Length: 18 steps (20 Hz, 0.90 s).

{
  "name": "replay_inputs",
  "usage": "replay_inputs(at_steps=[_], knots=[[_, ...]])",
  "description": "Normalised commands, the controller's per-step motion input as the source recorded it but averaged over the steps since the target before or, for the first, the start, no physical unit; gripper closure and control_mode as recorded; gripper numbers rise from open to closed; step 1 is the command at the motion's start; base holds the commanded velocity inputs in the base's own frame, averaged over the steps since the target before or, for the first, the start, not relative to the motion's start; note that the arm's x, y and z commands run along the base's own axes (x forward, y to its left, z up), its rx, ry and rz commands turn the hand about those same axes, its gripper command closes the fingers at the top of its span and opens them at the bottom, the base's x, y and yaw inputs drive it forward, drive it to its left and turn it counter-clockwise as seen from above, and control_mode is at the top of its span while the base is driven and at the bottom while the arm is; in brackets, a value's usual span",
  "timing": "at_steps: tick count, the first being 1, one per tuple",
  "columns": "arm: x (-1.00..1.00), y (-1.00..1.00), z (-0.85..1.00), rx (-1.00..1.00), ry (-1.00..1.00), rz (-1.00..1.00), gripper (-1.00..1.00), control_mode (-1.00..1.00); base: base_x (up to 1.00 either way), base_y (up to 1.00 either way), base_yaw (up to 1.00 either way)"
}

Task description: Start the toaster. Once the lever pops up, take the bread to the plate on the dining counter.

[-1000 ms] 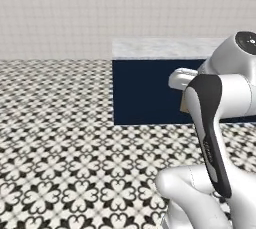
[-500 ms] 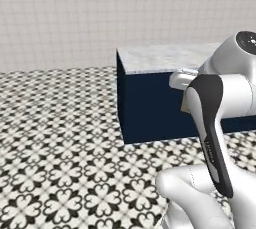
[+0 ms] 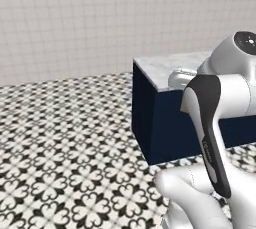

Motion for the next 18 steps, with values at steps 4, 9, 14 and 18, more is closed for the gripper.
replay_inputs(at_steps=[4, 9, 14, 18], knots=[[0.00, 0.00, 0.00, 0.00, 0.00, 0.00, 1.00, 1.00, 1.00, 0.78, -0.27], [0.00, 0.00, 0.00, 0.00, 0.00, 0.00, 1.00, 1.00, 1.00, 0.68, -0.29], [0.00, 0.00, 0.00, 0.00, 0.00, 0.00, 1.00, 1.00, 1.00, 0.66, -0.32], [0.00, 0.00, 0.00, 0.00, 0.00, 0.00, 1.00, 1.00, 1.00, 0.72, -0.34]])
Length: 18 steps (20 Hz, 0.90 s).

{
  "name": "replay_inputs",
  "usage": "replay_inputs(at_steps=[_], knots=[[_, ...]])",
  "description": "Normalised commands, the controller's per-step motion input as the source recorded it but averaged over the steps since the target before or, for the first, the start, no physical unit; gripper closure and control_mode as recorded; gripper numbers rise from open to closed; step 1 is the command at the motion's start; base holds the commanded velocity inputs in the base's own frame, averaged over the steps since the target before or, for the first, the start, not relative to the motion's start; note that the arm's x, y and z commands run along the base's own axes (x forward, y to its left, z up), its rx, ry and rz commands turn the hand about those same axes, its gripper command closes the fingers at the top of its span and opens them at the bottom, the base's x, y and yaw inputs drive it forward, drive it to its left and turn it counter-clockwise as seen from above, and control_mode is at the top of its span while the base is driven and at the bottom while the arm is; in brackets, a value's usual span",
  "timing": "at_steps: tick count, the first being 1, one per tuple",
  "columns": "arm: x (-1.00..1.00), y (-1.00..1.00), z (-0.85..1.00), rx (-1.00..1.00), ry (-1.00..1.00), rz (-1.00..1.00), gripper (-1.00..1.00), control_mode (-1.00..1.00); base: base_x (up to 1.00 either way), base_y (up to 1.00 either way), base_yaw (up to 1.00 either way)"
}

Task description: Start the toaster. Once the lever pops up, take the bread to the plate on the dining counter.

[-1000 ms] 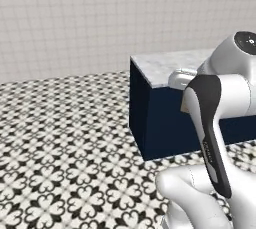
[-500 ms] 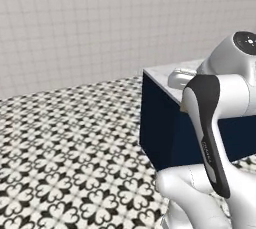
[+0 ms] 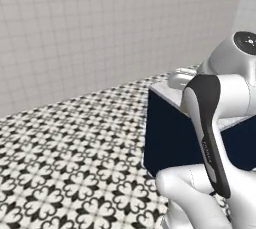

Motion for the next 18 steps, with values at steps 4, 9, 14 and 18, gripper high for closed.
replay_inputs(at_steps=[4, 9, 14, 18], knots=[[0.00, 0.00, 0.00, 0.00, 0.00, 0.00, 1.00, 1.00, 0.99, 0.82, -0.36], [0.00, 0.00, 0.00, 0.00, 0.00, 0.00, 1.00, 1.00, 0.97, 0.85, -0.37], [0.00, 0.00, 0.00, 0.00, 0.00, 0.00, 1.00, 1.00, 0.96, 0.81, -0.37], [0.00, 0.00, 0.00, 0.00, 0.00, 0.00, 1.00, 1.00, 0.89, 0.78, -0.40]])
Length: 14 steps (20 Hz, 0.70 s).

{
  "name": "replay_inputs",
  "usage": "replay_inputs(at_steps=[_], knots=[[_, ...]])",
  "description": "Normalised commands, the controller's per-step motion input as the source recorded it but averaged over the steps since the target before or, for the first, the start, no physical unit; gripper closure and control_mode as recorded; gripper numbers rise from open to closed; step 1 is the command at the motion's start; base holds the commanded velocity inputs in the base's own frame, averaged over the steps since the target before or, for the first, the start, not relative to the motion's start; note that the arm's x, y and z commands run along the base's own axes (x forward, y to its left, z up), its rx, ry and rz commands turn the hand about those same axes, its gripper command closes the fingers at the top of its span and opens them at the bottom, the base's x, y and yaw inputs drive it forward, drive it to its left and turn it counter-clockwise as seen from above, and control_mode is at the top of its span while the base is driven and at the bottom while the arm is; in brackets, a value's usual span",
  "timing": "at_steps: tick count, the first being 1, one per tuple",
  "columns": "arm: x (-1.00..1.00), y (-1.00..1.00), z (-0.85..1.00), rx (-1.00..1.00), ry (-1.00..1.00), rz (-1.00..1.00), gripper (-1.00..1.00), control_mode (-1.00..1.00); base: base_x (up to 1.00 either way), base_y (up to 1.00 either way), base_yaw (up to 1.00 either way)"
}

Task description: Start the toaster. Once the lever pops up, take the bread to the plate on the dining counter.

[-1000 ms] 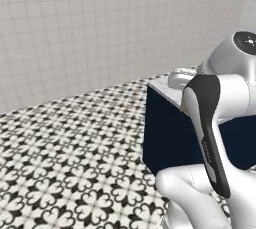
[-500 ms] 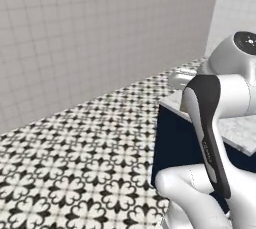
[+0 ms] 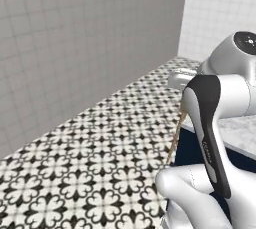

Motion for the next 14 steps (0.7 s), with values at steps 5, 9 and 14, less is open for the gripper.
replay_inputs(at_steps=[5, 9, 14], knots=[[0.00, 0.00, 0.00, 0.00, 0.00, 0.00, 1.00, 1.00, 0.82, 0.85, -0.46], [0.00, 0.00, 0.00, 0.00, 0.00, 0.00, 1.00, 1.00, 0.82, 0.82, -0.50], [0.00, 0.00, 0.00, 0.00, 0.00, 0.00, 1.00, 1.00, 0.84, 0.73, -0.50]])
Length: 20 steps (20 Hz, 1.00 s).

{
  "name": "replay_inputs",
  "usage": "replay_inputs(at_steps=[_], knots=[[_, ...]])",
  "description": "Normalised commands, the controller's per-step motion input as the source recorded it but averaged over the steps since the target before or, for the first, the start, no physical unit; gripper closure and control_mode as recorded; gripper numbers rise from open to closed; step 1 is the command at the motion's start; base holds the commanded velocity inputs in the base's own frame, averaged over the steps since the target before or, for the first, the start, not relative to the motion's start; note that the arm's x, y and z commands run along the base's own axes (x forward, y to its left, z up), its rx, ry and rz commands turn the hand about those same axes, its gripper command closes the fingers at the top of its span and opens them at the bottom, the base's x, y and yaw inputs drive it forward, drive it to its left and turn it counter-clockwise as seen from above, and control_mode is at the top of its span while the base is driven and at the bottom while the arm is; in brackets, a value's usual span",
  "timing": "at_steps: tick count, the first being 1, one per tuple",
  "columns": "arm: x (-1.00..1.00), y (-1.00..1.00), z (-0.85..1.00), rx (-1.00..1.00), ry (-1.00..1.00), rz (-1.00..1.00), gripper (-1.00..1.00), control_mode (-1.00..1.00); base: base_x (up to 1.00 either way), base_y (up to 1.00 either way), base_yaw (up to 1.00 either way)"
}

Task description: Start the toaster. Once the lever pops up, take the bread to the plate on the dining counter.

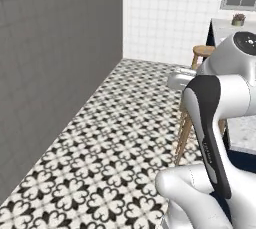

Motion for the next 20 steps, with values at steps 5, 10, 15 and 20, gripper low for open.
replay_inputs(at_steps=[5, 10, 15, 20], knots=[[0.00, 0.00, 0.00, 0.00, 0.00, 0.00, 1.00, 1.00, 0.86, 0.69, -0.49], [0.00, 0.00, 0.00, 0.00, 0.00, 0.00, 1.00, 1.00, 0.89, 0.63, -0.48], [0.00, 0.00, 0.00, 0.00, 0.00, 0.00, 1.00, 1.00, 0.97, 0.60, -0.48], [0.00, 0.00, 0.00, 0.00, 0.00, 0.00, 1.00, 1.00, 0.99, 0.61, -0.50]])
